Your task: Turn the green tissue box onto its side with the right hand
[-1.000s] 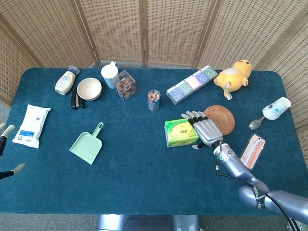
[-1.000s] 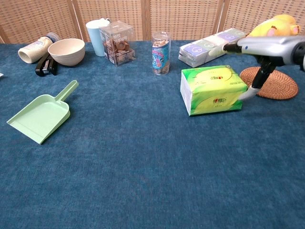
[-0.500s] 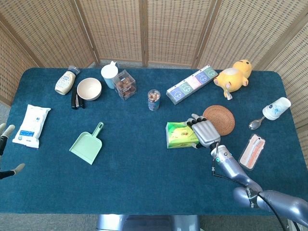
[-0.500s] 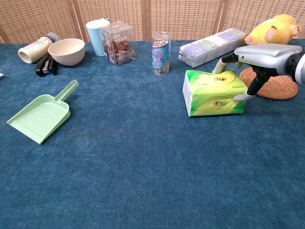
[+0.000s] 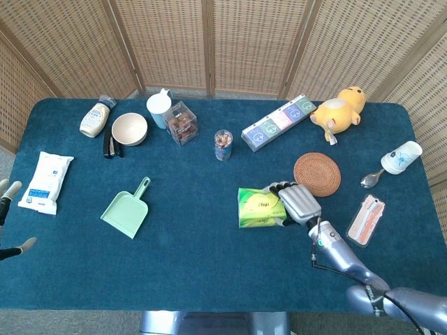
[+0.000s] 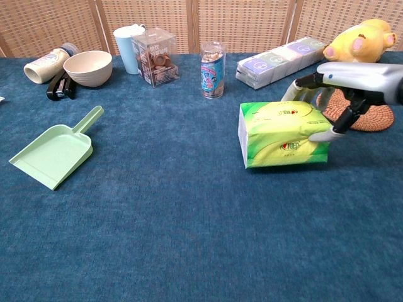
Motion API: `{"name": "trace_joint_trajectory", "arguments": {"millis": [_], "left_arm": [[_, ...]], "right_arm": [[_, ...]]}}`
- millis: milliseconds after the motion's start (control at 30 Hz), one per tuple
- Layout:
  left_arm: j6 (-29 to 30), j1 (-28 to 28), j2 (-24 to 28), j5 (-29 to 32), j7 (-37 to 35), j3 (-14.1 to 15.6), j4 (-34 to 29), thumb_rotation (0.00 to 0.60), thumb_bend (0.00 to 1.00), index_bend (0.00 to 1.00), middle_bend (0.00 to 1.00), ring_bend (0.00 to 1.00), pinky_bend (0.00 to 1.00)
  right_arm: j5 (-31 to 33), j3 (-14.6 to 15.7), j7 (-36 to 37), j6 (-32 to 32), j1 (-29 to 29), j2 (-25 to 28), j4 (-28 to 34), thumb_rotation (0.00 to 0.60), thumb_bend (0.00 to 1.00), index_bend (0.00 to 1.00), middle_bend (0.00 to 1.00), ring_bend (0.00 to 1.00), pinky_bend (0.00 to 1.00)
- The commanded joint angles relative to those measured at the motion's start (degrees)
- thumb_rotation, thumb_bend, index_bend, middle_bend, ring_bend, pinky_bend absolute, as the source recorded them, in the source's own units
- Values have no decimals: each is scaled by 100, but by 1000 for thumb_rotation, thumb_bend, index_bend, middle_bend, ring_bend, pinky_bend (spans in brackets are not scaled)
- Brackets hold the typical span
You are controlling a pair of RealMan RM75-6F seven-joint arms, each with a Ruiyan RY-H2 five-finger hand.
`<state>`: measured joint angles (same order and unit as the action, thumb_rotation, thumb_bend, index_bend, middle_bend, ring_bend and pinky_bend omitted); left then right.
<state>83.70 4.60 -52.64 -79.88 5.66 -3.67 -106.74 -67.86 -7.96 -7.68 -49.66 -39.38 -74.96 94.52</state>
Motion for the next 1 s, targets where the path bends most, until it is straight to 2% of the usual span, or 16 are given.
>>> {"name": "trace_joint_trajectory", "arguments": {"millis": [33,100,200,267,333,533,600,667,733,767,833,1000], "left_arm": [[-7,6,2,-9,11,5,-13,600,0,0,0,0,0],[-12,9,2,-6,16,5,-15,600,0,0,0,0,0],[-40,16,10,28,17,4,-22,600,0,0,0,0,0],[-57,21,14,48,27,4,-27,600,0,0,0,0,0],[-77,25,20,60,34,10,-34,600,0,0,0,0,0],[-67,23,21,66,52,10,-54,600,0,0,0,0,0],[-63,23,16,66,62,9,-52,600,0,0,0,0,0],[-63,26,6,66,78,10,-50,600,0,0,0,0,0],[-61,27,-3,60,95,13,-50,600,0,0,0,0,0],[-59,28,-7,54,102,14,-50,600,0,0,0,0,0],[-50,25,-8,46,107,16,-54,600,0,0,0,0,0],[-27,13,-3,52,94,14,-52,600,0,0,0,0,0]], "right_arm": [[786,-87,824,1303,-192,1453,1420,600,340,532,424,299,397],[1022,-118,987,1674,-331,1706,1543,600,340,531,425,300,411],[1671,-71,1343,2581,-711,2076,1570,600,341,530,425,300,425],[1902,-22,1503,2996,-906,2128,1436,600,341,531,425,300,428],[1990,91,1522,3117,-1035,2052,1219,600,341,532,425,301,429],[2255,469,1360,2799,-1252,1759,894,600,345,515,408,296,428],[2324,544,1297,2632,-1294,1726,877,600,327,418,341,260,429],[2388,615,1224,2458,-1326,1704,909,600,275,177,148,146,414],[2468,641,1199,2304,-1345,1681,921,600,222,32,23,41,354],[2481,656,1149,2189,-1351,1658,898,600,205,2,0,7,312],[2566,711,1028,1959,-1372,1602,854,600,201,0,0,0,274],[3078,872,698,1620,-1565,1484,730,600,201,0,0,0,272]]}}
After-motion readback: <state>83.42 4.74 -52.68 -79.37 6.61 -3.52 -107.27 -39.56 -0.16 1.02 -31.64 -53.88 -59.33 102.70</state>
